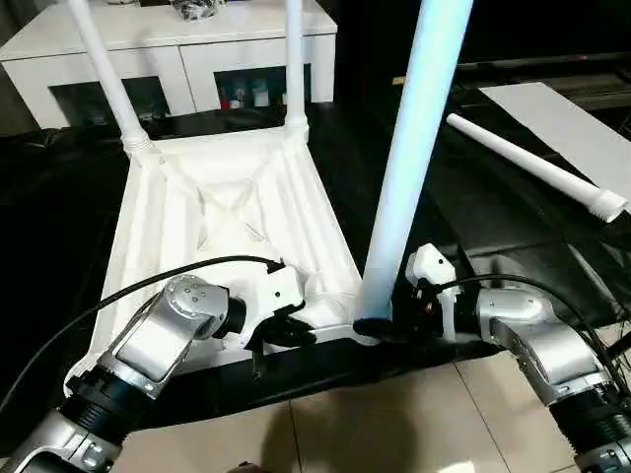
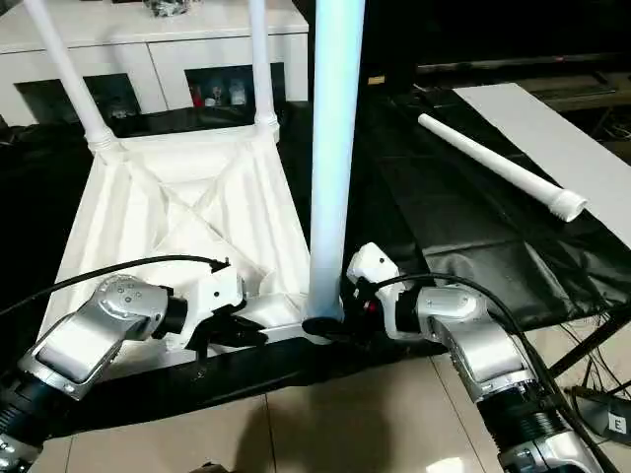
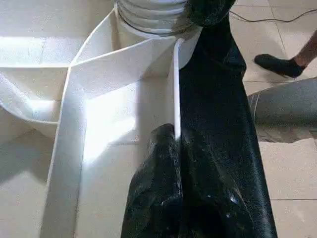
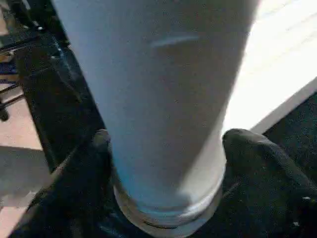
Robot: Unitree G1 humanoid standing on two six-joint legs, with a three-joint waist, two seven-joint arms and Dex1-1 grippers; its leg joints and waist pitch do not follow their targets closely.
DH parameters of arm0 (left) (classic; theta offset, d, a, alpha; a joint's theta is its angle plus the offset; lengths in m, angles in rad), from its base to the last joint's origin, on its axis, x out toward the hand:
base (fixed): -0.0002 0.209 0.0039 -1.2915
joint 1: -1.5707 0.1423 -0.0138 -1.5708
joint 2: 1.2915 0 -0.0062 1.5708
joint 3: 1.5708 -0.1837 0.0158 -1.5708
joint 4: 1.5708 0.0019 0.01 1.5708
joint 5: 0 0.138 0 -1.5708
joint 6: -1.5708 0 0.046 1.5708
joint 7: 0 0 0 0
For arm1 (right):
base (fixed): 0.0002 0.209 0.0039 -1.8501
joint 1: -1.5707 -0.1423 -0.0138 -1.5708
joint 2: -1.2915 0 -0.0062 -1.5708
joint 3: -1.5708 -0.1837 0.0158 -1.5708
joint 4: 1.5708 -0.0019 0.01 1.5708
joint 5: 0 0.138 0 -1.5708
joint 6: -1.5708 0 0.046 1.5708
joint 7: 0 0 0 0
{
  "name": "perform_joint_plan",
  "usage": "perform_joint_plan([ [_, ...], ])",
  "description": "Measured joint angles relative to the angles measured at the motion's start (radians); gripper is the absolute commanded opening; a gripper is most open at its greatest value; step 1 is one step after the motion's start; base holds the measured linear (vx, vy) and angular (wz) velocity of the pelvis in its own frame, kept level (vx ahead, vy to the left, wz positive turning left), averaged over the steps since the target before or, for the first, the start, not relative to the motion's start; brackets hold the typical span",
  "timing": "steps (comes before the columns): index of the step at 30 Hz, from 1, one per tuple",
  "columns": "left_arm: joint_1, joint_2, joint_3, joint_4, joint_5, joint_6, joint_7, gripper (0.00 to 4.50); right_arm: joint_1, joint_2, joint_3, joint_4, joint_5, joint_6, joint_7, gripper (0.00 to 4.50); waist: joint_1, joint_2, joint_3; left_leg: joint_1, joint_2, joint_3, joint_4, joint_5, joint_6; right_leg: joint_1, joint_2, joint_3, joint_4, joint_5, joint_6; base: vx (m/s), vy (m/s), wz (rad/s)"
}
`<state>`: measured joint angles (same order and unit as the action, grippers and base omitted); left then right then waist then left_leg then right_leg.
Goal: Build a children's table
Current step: Rotate leg to tighten
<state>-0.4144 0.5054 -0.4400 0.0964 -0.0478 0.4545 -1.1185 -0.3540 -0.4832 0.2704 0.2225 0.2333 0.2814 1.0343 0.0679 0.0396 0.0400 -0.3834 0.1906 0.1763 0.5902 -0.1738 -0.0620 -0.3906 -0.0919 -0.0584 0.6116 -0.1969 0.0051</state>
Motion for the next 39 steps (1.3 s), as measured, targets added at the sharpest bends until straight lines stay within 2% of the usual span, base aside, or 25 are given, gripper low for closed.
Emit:
perform_joint_plan([
  [4,0.000,0.002,0.001,-0.001,0.000,0.001,-0.001,0.00,-0.001,0.003,0.002,0.008,0.000,-0.002,0.010,3.24,-0.002,0.000,0.000,0.000,0.000,0.000,0.000,0.000,0.000,0.000,0.000,0.000,0.000,0.000,0.000,0.000,0.000,0.00],
  [6,0.000,0.003,0.001,-0.002,0.000,0.003,-0.001,0.00,-0.003,0.006,0.002,0.014,0.001,-0.003,0.012,2.93,-0.003,0.000,0.000,0.000,0.000,0.000,0.000,0.000,0.000,0.000,0.000,0.000,0.000,0.000,0.000,0.000,0.000,0.00],
  [14,0.006,0.005,0.013,-0.001,0.002,0.008,0.005,0.00,-0.003,0.041,-0.011,0.040,-0.001,-0.022,-0.004,2.77,-0.008,-0.002,-0.001,0.001,0.000,-0.001,0.000,0.000,0.000,0.000,0.000,-0.001,0.001,0.000,0.000,0.000,0.000,0.00],
  [17,-0.004,-0.054,0.047,0.052,0.023,0.008,0.102,0.00,-0.025,0.141,-0.063,0.138,-0.005,-0.050,-0.148,2.77,-0.020,-0.003,-0.002,0.003,0.000,-0.001,0.001,0.001,-0.001,0.001,0.000,0.000,0.001,0.000,0.000,0.000,0.000,0.00],
  [20,-0.049,-0.188,0.095,0.138,0.050,0.062,0.292,0.00,-0.097,0.259,-0.137,0.266,-0.028,-0.052,-0.409,2.77,-0.040,-0.004,-0.001,0.003,0.000,-0.001,0.002,0.002,-0.004,0.000,0.000,0.000,-0.001,0.000,0.000,0.000,0.000,0.00],
  [23,-0.063,-0.303,0.139,0.180,0.043,0.103,0.430,0.00,-0.148,0.347,-0.173,0.344,-0.044,-0.068,-0.647,2.77,-0.056,-0.006,0.000,0.001,0.000,-0.002,0.002,0.002,-0.004,-0.002,0.000,-0.003,-0.002,0.000,0.000,0.000,0.000,0.00],
  [26,-0.083,-0.433,0.201,0.230,0.033,0.132,0.570,0.00,-0.206,0.410,-0.219,0.427,-0.055,-0.091,-0.832,2.77,-0.060,-0.002,-0.002,0.000,-0.001,-0.003,0.002,0.002,-0.004,-0.006,0.000,-0.002,-0.002,0.005,-0.003,0.000,0.000,0.00],
  [30,-0.101,-0.481,0.184,0.263,0.059,0.108,0.667,0.00,-0.263,0.460,-0.249,0.509,-0.080,-0.121,-0.940,2.77,-0.057,0.002,-0.005,0.000,0.000,-0.004,0.000,0.002,-0.004,-0.006,0.000,-0.004,-0.002,0.007,-0.004,0.000,0.000,0.00],
  [31,-0.103,-0.482,0.178,0.267,0.068,0.099,0.673,0.00,-0.269,0.464,-0.251,0.522,-0.083,-0.133,-0.944,3.12,-0.056,0.002,-0.005,0.000,0.000,-0.004,0.000,0.002,-0.004,-0.006,0.000,-0.005,-0.002,0.007,-0.003,0.000,0.000,0.00],
  [33,-0.111,-0.480,0.161,0.278,0.096,0.074,0.684,0.00,-0.287,0.479,-0.274,0.553,-0.080,-0.158,-0.951,3.49,-0.053,0.002,-0.005,-0.002,0.000,-0.004,-0.001,0.002,-0.004,-0.008,0.000,-0.005,-0.002,0.008,-0.003,0.000,0.000,0.00],
  [39,-0.110,-0.430,0.139,0.274,0.106,0.038,0.648,0.00,-0.270,0.448,-0.246,0.522,-0.099,-0.204,-0.891,3.91,-0.049,0.003,-0.005,-0.002,0.001,-0.004,-0.003,0.002,-0.004,-0.010,0.000,-0.006,-0.002,0.008,-0.002,0.000,0.000,0.00],
])
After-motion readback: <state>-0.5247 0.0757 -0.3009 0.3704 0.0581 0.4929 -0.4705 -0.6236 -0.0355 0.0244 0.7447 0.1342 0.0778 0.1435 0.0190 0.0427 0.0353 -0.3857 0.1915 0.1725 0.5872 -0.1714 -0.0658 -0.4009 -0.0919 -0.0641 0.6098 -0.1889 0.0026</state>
